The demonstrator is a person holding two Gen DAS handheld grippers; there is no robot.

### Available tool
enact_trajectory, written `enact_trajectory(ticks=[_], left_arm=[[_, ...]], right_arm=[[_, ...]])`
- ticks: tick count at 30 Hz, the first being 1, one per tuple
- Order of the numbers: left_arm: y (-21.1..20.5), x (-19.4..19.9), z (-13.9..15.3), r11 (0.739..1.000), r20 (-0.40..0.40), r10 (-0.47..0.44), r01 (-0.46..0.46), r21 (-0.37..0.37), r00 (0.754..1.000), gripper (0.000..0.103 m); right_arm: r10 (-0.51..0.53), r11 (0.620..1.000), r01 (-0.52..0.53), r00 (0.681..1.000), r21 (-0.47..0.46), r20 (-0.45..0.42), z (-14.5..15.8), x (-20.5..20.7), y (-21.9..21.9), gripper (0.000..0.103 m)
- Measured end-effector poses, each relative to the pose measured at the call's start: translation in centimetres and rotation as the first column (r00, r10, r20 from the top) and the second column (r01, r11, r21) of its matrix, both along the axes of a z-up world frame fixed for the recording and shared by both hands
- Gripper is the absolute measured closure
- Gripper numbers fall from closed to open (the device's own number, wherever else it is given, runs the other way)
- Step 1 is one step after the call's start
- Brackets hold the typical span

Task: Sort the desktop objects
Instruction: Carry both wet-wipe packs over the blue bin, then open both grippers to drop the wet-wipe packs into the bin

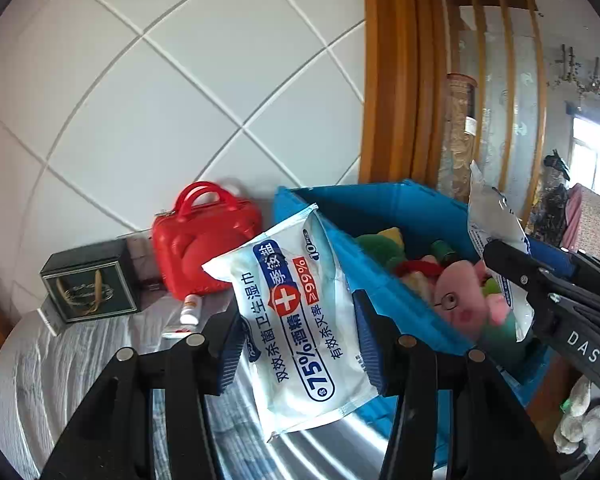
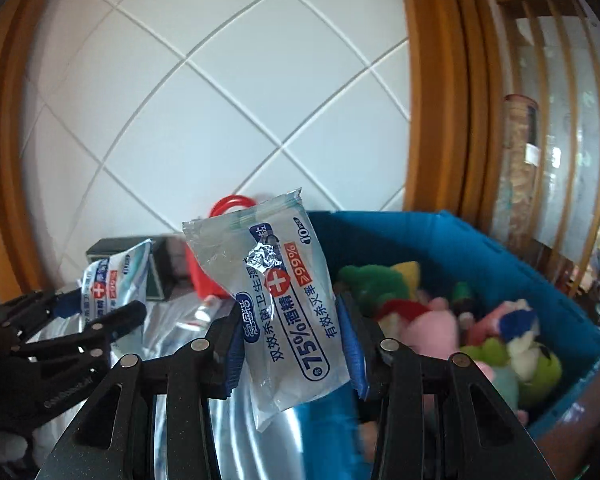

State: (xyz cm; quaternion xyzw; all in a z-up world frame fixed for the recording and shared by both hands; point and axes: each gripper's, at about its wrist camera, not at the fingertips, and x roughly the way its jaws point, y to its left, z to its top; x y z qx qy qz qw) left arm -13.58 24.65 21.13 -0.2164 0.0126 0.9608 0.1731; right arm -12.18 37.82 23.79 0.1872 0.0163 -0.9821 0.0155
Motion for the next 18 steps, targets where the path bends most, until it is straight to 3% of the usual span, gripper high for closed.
enact_trajectory(ticks=[5, 10, 18], left_arm=[[8.6, -0.6, 2.0, 0.995, 0.011, -0.101, 0.101, -0.015, 0.995, 0.053], [17.0, -1.1, 2.3, 0.983, 0.062, -0.173, 0.176, -0.048, 0.983, 0.053], [24.4, -2.2, 0.4, 0.97, 0.127, -0.183, 0.201, -0.137, 0.975, 0.053]], right_arm=[[-0.099, 0.995, 0.099, 0.995, 0.004, -0.01, 1.0, 0.7, 8.4, 0.061], [-0.174, 0.985, 0.174, 0.984, 0.0, 0.045, -0.3, -0.6, 16.6, 0.061], [-0.185, 0.982, 0.189, 0.975, -0.028, 0.125, -3.4, -1.5, 22.7, 0.061]])
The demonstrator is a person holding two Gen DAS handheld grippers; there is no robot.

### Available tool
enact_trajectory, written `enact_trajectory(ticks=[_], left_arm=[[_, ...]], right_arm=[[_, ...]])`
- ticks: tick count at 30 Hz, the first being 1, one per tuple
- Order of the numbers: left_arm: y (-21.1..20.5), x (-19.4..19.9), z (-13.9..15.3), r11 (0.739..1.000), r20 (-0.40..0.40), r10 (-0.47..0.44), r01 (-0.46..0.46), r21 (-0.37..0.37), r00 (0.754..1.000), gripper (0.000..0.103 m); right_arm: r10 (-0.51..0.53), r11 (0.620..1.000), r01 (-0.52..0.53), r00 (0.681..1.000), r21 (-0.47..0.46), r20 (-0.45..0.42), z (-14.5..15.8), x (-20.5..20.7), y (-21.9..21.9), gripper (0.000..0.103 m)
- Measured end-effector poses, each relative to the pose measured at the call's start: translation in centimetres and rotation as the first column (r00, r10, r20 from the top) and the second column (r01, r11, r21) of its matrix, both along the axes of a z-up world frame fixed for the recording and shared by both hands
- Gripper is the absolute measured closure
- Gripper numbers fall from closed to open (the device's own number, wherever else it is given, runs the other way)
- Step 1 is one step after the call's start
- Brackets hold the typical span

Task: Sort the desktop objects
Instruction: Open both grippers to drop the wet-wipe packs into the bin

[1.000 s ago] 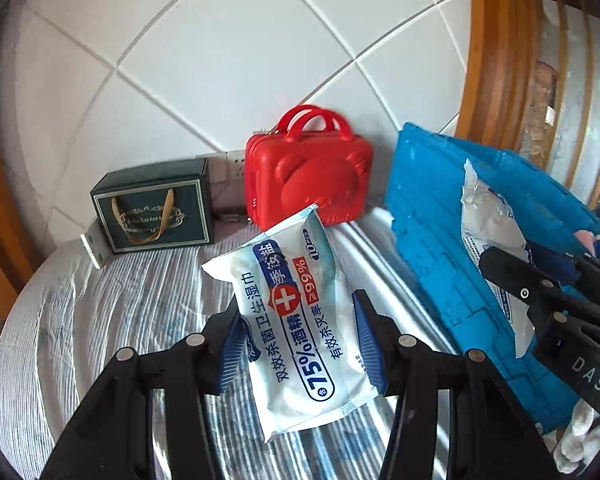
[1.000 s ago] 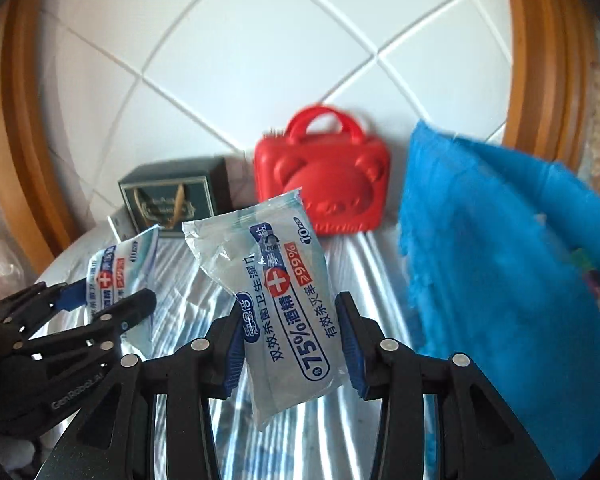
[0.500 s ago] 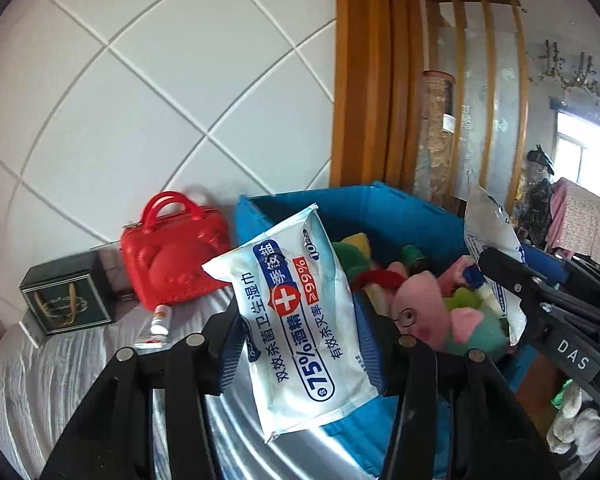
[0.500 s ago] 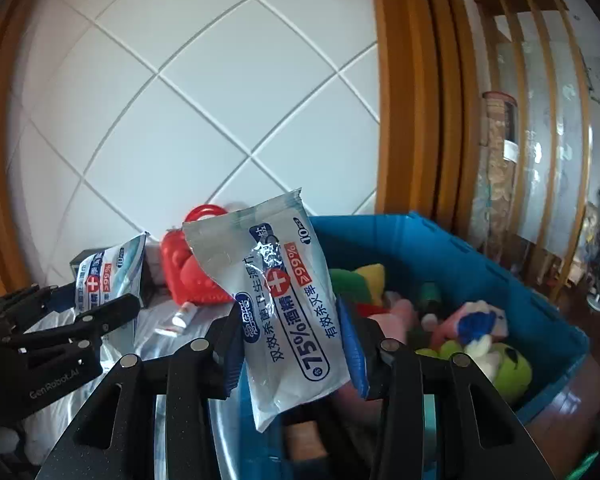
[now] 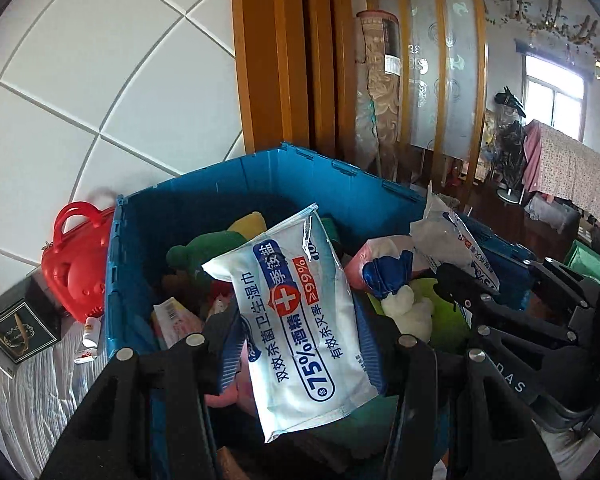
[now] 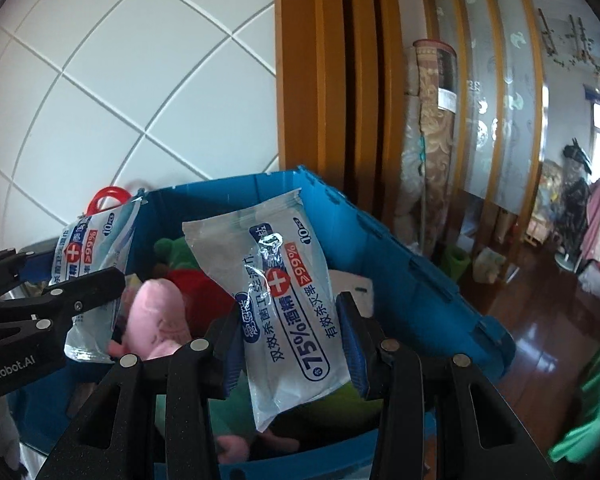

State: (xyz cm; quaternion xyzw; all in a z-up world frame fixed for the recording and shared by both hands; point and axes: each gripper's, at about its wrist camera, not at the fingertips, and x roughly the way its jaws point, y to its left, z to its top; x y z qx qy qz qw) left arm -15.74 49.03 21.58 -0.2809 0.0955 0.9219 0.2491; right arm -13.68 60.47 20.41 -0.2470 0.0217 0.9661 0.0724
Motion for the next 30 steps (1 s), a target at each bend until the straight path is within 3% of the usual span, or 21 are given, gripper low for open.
enact_trajectory(ticks=[9, 17, 19, 21, 24, 30], left_arm=[[2.6, -0.1, -0.6, 1.0, 0.001, 0.015, -0.015, -0.025, 1.0, 0.051], [2.5, 0.3, -0.5, 0.998, -0.032, 0.052, -0.053, -0.035, 0.998, 0.03], [2.1, 0.5, -0.3, 0.998, -0.042, 0.061, -0.062, -0.028, 0.997, 0.029], [1.6, 0.7, -0.1, 0.998, -0.049, 0.065, -0.066, -0.019, 0.997, 0.029], [0.4, 1.1, 0.5, 0.997, -0.065, 0.08, -0.08, -0.003, 0.995, 0.029], [-3.0, 2.6, 1.9, 0.994, -0.12, 0.111, -0.108, 0.036, 0.986, 0.022]], right_arm=[[0.003, 1.0, -0.003, 0.998, -0.012, 0.064, -2.1, -1.8, 3.4, 0.06], [0.022, 1.0, -0.021, 0.996, -0.018, 0.088, -3.1, -2.4, 4.2, 0.059], [0.02, 1.0, -0.019, 0.996, -0.017, 0.088, -3.1, -2.4, 4.3, 0.052], [0.023, 1.0, -0.021, 0.997, -0.022, 0.077, -3.0, -2.1, 4.2, 0.019], [0.03, 0.999, -0.029, 0.998, -0.014, 0.05, -2.4, -1.6, 4.0, 0.002], [0.052, 0.997, -0.052, 0.999, -0.05, -0.006, -0.8, -0.5, 3.1, 0.0]])
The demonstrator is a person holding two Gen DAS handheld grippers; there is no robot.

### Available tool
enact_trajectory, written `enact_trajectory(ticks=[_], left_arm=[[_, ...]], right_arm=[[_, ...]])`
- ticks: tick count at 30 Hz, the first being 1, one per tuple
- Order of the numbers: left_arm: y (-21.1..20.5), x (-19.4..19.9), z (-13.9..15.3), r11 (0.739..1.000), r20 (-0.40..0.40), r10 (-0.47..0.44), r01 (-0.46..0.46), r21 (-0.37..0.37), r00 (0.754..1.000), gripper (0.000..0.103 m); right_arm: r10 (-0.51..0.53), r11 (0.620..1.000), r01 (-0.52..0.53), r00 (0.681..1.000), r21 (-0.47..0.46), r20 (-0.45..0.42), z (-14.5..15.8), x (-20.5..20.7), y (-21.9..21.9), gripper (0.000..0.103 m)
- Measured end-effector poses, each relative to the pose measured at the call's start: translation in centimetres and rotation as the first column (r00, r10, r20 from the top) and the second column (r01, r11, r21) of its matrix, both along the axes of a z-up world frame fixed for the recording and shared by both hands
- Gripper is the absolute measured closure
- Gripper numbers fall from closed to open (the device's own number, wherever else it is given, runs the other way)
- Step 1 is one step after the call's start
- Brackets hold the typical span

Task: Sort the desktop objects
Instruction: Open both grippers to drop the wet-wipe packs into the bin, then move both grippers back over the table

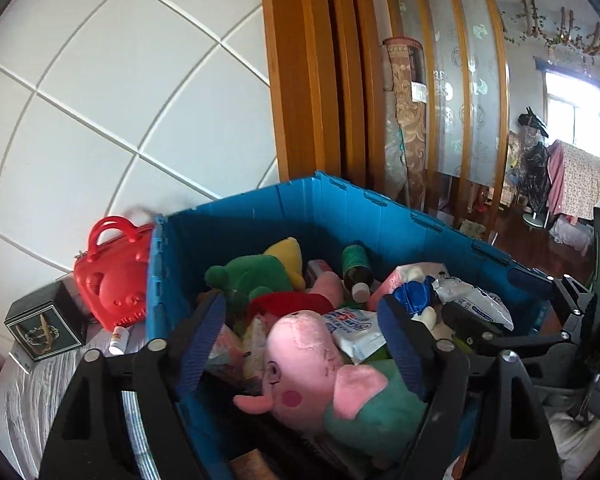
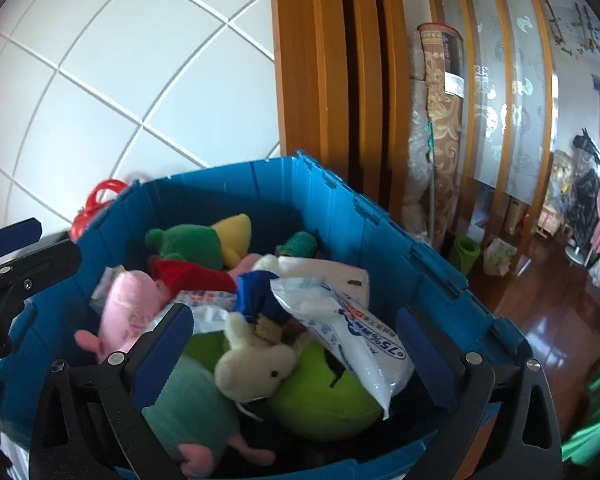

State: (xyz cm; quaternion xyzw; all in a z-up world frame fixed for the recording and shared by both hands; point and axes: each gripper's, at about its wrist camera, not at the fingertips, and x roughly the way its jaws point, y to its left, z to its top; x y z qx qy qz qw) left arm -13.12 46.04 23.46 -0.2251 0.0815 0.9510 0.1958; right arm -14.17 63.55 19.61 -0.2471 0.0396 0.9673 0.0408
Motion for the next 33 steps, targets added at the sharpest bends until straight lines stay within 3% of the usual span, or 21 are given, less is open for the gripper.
enact_trajectory(ticks=[6, 11, 18, 25, 33], left_arm=[[-5.3, 1.5, 1.0, 0.998, -0.038, 0.046, -0.044, 0.049, 0.998, 0.022], [-11.8, 2.4, 1.0, 0.99, -0.046, 0.103, -0.098, 0.103, 0.994, 0.022], [-23.2, 2.9, -1.5, 0.969, 0.023, 0.206, -0.207, 0.136, 0.978, 0.022], [-34.3, 1.4, -6.3, 0.923, 0.156, 0.351, -0.369, 0.107, 0.923, 0.022], [-42.4, -2.8, -11.4, 0.873, 0.273, 0.455, -0.485, 0.048, 0.847, 0.022]], right_arm=[[0.033, 0.999, -0.034, 0.995, -0.006, -0.096, 2.3, 1.9, -3.3, 0.0], [0.07, 0.998, -0.067, 0.984, 0.02, -0.165, 4.6, 3.8, -8.7, 0.0], [0.147, 0.988, -0.152, 0.968, -0.01, -0.205, 6.4, 5.1, -18.2, 0.0], [0.248, 0.966, -0.258, 0.949, -0.025, -0.194, 5.3, 3.8, -28.6, 0.0], [0.348, 0.935, -0.352, 0.935, -0.039, -0.073, 1.1, -1.8, -37.0, 0.0]])
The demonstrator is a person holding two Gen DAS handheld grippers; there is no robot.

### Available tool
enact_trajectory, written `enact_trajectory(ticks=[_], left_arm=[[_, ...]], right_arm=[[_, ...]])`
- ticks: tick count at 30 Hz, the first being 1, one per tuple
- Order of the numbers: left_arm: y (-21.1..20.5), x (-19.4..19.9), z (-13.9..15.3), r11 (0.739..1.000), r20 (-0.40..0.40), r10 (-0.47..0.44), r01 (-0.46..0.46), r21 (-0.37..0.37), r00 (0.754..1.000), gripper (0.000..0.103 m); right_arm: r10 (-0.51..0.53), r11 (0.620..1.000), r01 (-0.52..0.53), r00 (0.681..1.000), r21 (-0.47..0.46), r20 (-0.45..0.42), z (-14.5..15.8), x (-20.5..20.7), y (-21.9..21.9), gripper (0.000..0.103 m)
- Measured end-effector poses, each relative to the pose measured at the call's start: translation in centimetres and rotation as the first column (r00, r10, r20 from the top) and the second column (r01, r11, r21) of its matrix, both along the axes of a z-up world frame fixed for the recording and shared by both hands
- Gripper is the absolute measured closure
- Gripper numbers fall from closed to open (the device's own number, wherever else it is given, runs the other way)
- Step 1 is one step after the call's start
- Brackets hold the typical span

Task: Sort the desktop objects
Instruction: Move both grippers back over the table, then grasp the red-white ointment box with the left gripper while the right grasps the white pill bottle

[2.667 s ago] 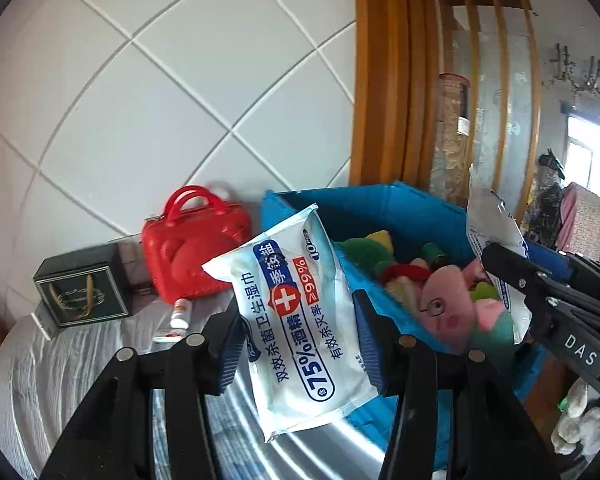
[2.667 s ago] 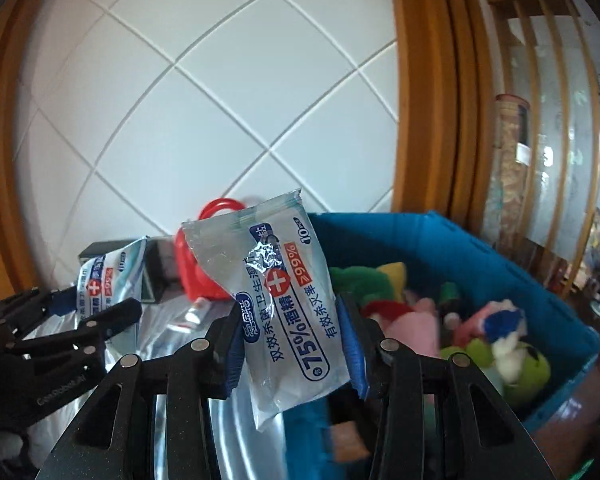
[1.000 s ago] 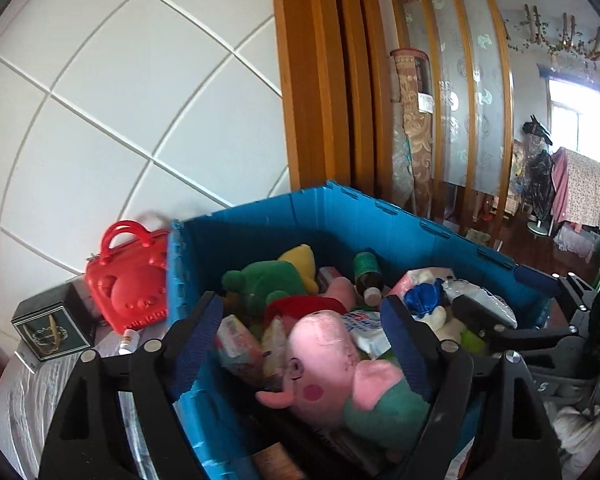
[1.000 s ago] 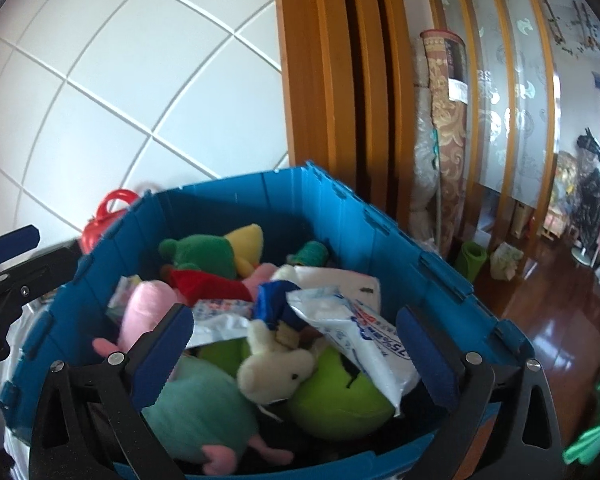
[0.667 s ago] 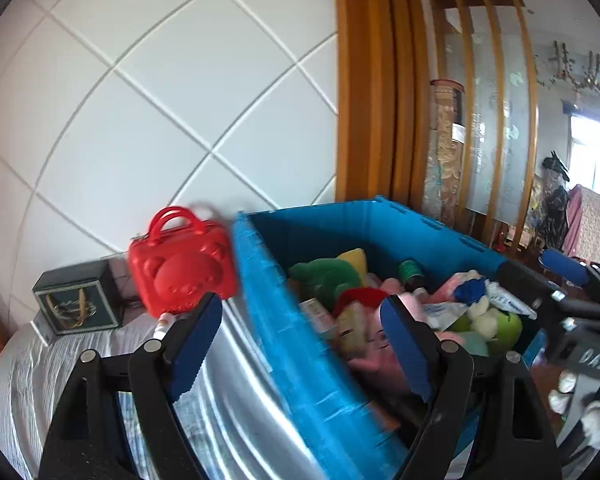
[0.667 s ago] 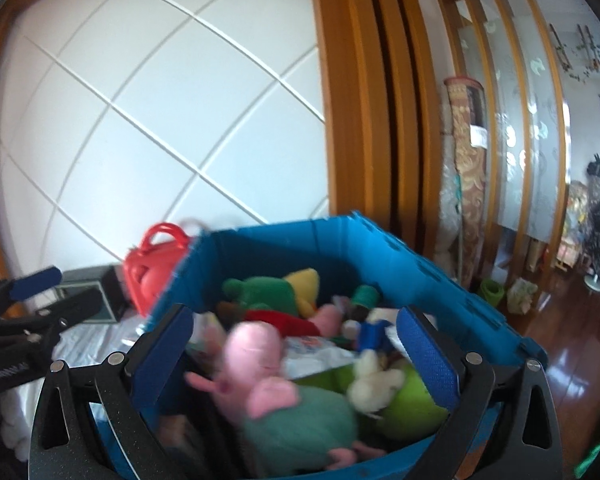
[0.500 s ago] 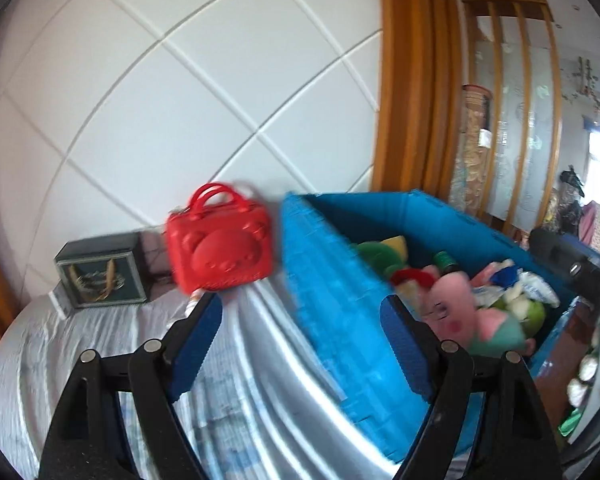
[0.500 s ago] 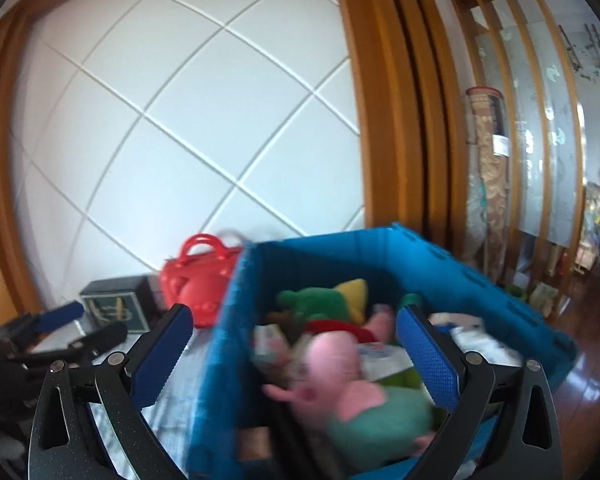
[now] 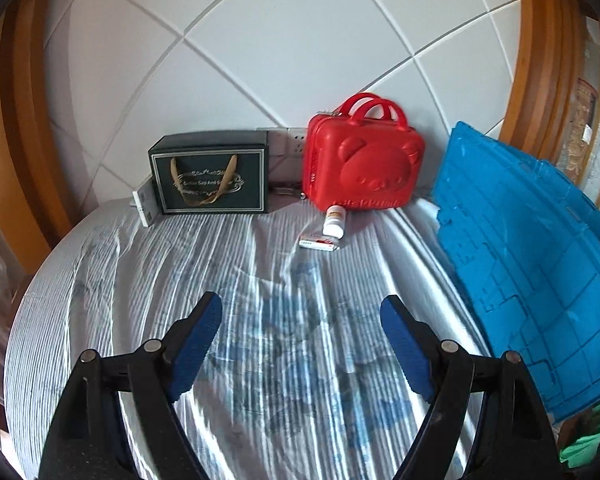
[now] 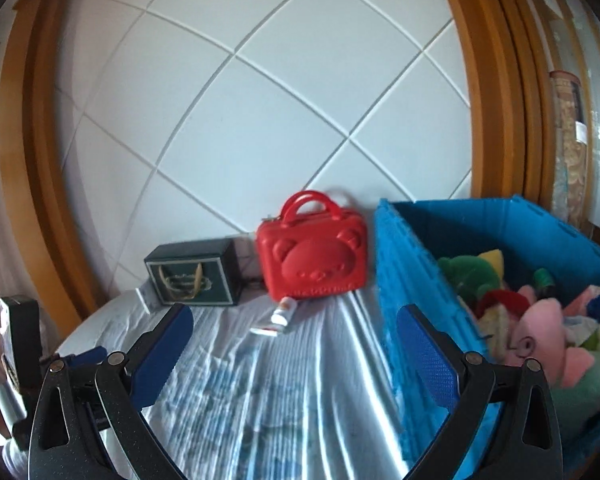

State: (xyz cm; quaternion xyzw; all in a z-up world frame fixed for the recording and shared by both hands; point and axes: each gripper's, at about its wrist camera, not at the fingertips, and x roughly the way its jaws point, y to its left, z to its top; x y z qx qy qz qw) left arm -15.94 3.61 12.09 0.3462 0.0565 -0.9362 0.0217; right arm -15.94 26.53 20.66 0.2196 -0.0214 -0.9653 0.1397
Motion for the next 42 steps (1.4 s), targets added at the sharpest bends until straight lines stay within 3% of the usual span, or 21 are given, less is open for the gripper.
enact_trajectory(ticks=[8, 13, 16, 18, 23, 25, 29, 35, 42], left_arm=[[-1.7, -11.1, -6.7, 0.999, 0.152, 0.033, -0.038, 0.027, 0.988, 0.022], [-0.6, -20.5, -12.4, 0.999, 0.234, -0.039, 0.043, -0.012, 0.971, 0.022], [0.3, -25.8, -15.0, 0.997, 0.254, -0.072, 0.08, -0.022, 0.965, 0.022], [1.1, -29.4, -16.6, 0.995, 0.253, -0.095, 0.096, 0.011, 0.963, 0.022], [3.8, -36.3, -21.7, 0.994, 0.327, -0.105, 0.103, 0.025, 0.939, 0.022], [4.2, -37.0, -23.4, 0.99, 0.357, -0.14, 0.137, 0.033, 0.923, 0.018], [1.7, -34.0, -23.5, 0.991, 0.364, -0.108, 0.13, -0.037, 0.925, 0.018], [-5.8, -30.2, -23.3, 0.995, 0.393, 0.071, -0.039, -0.088, 0.917, 0.018], [-5.6, -31.7, -21.2, 0.99, 0.287, 0.086, -0.114, 0.085, 0.954, 0.018]], right_arm=[[0.02, 1.0, -0.022, 0.988, 0.015, 0.156, -7.1, -9.9, -1.9, 0.0], [0.007, 1.0, -0.005, 0.967, -0.009, 0.253, -13.3, -18.2, -1.9, 0.0], [-0.019, 0.999, 0.028, 0.952, -0.025, 0.306, -17.0, -22.6, -1.5, 0.0], [-0.045, 0.998, 0.059, 0.942, -0.031, 0.332, -19.3, -25.0, -0.9, 0.0], [-0.119, 0.988, 0.146, 0.916, -0.043, 0.383, -22.9, -28.3, 0.7, 0.0], [-0.128, 0.988, 0.153, 0.907, -0.032, 0.402, -23.9, -28.9, 1.0, 0.0], [-0.122, 0.991, 0.137, 0.899, -0.006, 0.421, -25.2, -29.3, 0.7, 0.0], [-0.062, 0.995, 0.089, 0.889, -0.039, 0.454, -26.3, -29.2, -1.1, 0.0], [-0.047, 0.999, 0.047, 0.881, 0.013, 0.47, -27.0, -31.0, -4.1, 0.0]])
